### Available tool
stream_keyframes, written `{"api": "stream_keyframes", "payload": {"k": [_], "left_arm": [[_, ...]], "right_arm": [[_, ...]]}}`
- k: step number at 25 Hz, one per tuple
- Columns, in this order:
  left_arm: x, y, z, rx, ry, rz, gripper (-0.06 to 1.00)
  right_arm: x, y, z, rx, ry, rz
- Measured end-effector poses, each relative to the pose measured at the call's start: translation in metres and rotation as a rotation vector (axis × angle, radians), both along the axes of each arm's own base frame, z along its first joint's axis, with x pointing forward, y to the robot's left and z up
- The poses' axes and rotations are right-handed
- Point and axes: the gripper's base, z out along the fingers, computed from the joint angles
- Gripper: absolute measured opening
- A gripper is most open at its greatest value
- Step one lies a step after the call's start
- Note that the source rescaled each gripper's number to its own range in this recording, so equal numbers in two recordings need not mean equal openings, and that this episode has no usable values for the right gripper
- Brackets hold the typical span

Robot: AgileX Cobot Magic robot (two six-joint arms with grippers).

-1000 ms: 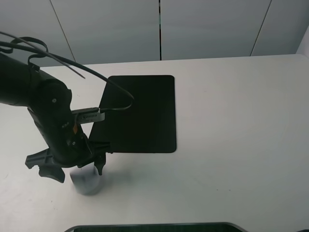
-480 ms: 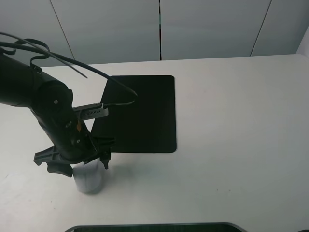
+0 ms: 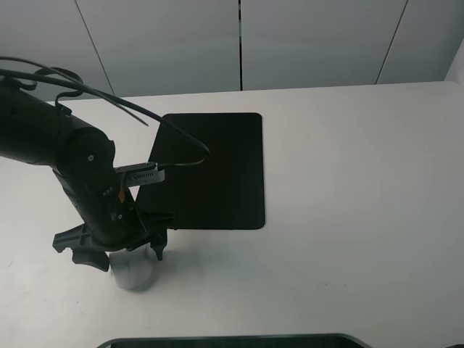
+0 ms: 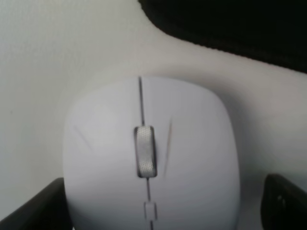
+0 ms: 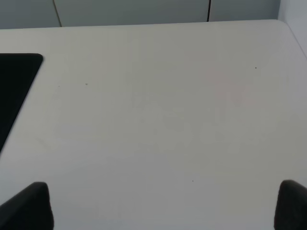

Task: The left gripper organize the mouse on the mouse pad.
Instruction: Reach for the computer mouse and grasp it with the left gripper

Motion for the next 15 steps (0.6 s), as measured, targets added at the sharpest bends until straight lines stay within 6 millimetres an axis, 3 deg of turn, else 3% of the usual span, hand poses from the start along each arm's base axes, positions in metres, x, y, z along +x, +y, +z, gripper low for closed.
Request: {"api": "stream_keyframes", "payload": {"k": [12, 13, 14, 15], "left_arm": [[0.0, 0.0, 0.0, -0.001, 0.0, -0.01, 1.0], [0.0, 0.0, 0.0, -0.001, 0.0, -0.012, 0.97], [0.0, 0.0, 0.0, -0.001, 0.0, -0.012, 0.88], [0.0, 0.0, 0.0, -0.001, 0.0, -0.012, 0.66]], "right_arm": [[0.0, 0.0, 0.0, 0.0, 0.0, 0.0], [0.0, 0.0, 0.0, 0.0, 0.0, 0.0], [0.0, 0.0, 0.0, 0.0, 0.0, 0.0], [0.0, 0.0, 0.0, 0.0, 0.0, 0.0]]}}
